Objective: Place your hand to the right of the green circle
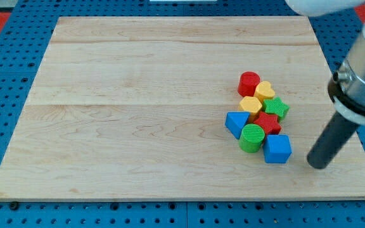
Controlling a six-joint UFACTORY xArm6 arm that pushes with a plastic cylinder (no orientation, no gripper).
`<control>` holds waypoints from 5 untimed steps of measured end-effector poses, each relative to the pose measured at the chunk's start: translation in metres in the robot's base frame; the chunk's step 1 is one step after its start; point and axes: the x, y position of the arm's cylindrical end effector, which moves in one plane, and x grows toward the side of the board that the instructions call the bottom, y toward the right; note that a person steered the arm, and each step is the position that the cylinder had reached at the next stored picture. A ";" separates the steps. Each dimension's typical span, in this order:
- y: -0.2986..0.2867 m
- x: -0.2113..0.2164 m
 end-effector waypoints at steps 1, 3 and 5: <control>-0.078 0.021; -0.123 0.020; -0.132 0.013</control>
